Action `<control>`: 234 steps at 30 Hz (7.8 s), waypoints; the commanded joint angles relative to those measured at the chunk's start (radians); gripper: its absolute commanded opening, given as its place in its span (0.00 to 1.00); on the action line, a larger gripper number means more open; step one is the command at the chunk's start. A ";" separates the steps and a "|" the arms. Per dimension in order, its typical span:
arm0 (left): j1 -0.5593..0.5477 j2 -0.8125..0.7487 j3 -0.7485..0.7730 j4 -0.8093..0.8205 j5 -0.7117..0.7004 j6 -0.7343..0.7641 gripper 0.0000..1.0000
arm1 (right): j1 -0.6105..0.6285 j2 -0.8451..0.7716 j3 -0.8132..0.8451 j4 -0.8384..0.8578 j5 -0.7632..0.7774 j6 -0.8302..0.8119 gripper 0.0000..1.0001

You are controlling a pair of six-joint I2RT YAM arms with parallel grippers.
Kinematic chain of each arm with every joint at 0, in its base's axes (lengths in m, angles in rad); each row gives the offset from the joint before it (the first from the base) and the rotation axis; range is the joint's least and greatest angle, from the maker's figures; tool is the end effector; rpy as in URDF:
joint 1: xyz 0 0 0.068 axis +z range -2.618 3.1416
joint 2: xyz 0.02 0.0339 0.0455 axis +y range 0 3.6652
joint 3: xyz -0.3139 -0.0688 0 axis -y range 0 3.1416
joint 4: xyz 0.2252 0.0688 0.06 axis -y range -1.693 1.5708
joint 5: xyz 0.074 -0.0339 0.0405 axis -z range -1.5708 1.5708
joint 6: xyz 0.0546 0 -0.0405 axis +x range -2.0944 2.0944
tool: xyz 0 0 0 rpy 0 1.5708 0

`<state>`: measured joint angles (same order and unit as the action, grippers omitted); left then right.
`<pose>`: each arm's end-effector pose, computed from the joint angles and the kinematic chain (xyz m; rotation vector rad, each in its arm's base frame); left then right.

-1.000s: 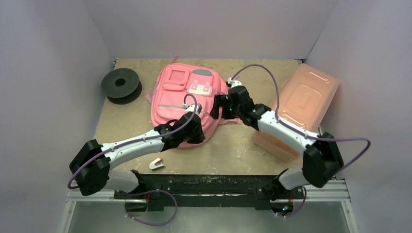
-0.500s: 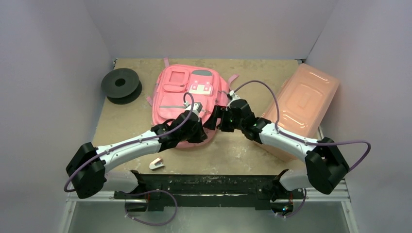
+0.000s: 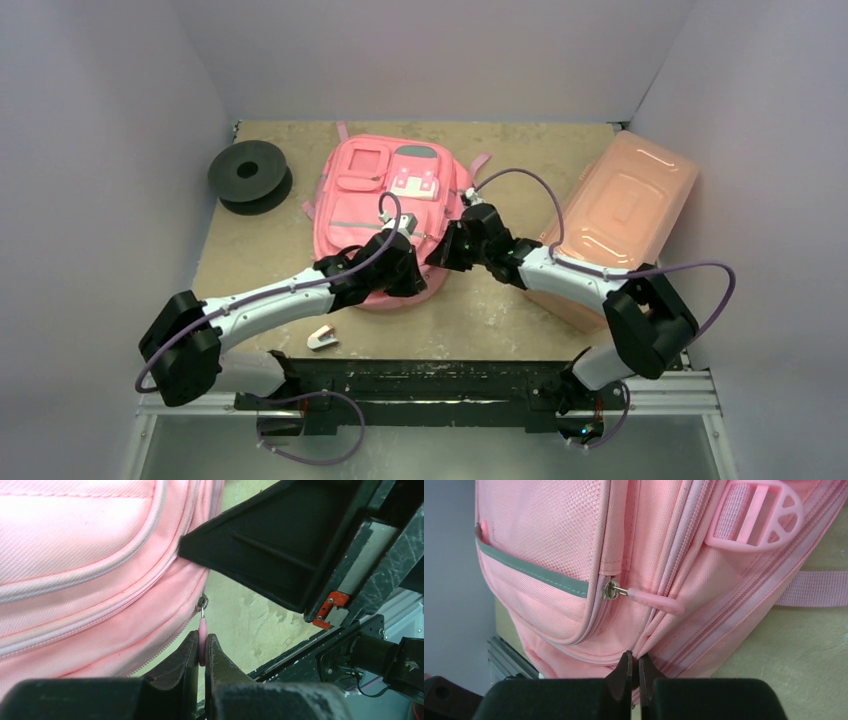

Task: Pack the student bag
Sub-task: Zip the student bag at the center of the board, then adjust the student bag at the center of the board, then unzip the student bag at the center of the board.

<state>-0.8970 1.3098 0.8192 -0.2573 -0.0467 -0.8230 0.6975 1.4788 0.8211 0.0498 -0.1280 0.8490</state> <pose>0.1643 -0.2017 0.2762 0.0660 2.4597 -0.7761 0.2341 0.2053 0.2627 0.0997 2.3576 0.9688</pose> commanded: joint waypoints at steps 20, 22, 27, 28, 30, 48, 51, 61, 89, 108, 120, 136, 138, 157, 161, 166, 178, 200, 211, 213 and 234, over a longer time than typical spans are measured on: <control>0.219 -0.367 -0.139 -0.062 0.026 0.109 0.00 | -0.005 -0.214 0.179 -0.244 0.150 -0.719 0.59; 0.219 -0.385 -0.127 -0.074 0.026 0.121 0.00 | 0.094 -0.305 0.101 -0.128 0.099 -0.822 0.64; 0.218 -0.430 -0.125 -0.105 0.016 0.126 0.00 | 0.156 -0.363 -0.122 0.247 -0.239 -1.047 0.73; 0.219 -0.434 -0.127 -0.108 0.015 0.122 0.00 | 0.172 -0.349 -0.125 0.224 -0.312 -1.175 0.78; 0.219 -0.440 -0.125 -0.114 0.023 0.109 0.00 | 0.225 -0.318 -0.128 0.243 -0.181 -1.304 0.80; 0.219 -0.416 -0.093 -0.078 0.105 0.063 0.00 | 0.339 0.038 -0.041 0.417 0.333 -1.413 0.53; 0.219 -0.413 -0.088 -0.096 0.079 0.068 0.00 | 0.339 0.047 -0.065 0.429 0.357 -1.381 0.21; 0.366 -0.351 -0.103 -0.323 -0.214 0.030 0.00 | 0.219 -0.122 -0.221 0.409 0.273 -1.194 0.00; 0.741 -0.094 -0.039 -0.180 -0.316 0.016 0.00 | 0.187 -0.323 -0.296 0.294 0.183 -1.157 0.00; 0.943 -0.388 -0.463 0.399 -0.215 -0.222 0.00 | 0.175 -0.381 -0.313 0.276 0.200 -1.009 0.00; 1.048 -0.286 -0.445 0.621 -0.164 -0.208 0.00 | 0.156 -0.413 -0.324 0.287 0.131 -0.969 0.00; 1.088 -0.190 -0.288 0.421 0.041 -0.226 0.28 | 0.159 -0.330 -0.251 0.208 0.014 -1.003 0.18; 1.075 -0.236 -0.258 0.271 0.117 -0.217 0.33 | 0.183 -0.330 -0.239 0.173 -0.051 -1.031 0.36; 0.600 -0.300 -0.288 0.089 0.276 -0.070 0.58 | 0.047 -0.186 0.163 -0.218 0.213 -0.507 0.99; 0.581 -0.155 -0.224 0.075 0.230 -0.061 0.56 | 0.034 -0.020 0.265 -0.344 0.284 -0.614 0.97; 0.617 0.019 -0.090 0.022 0.195 0.031 0.53 | 0.094 0.038 0.176 -0.275 0.218 -0.583 0.85; 0.780 -0.004 -0.029 -0.078 0.222 0.081 0.58 | 0.271 0.014 0.192 -0.151 0.115 -0.545 0.92; 0.577 -0.281 -0.265 0.126 0.485 -0.069 0.66 | 0.134 -0.119 -0.044 -0.124 0.185 -0.740 0.45; 0.455 -0.488 -0.477 0.395 0.379 -0.108 0.66 | 0.209 -0.173 -0.032 -0.003 -0.171 -0.350 0.07; 0.376 -0.540 -0.487 0.390 0.273 -0.078 0.66 | 0.207 -0.182 -0.039 0.008 -0.122 -0.202 0.04; -0.306 -0.222 -0.230 0.190 -0.659 0.234 0.46 | 0.168 -0.044 -0.016 -0.076 -0.085 0.306 0.06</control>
<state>-1.1824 1.0271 0.4904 0.0158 -0.5121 -0.6395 0.8646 1.4300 0.7753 -0.0006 -0.2195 1.0714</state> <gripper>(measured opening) 0.487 0.081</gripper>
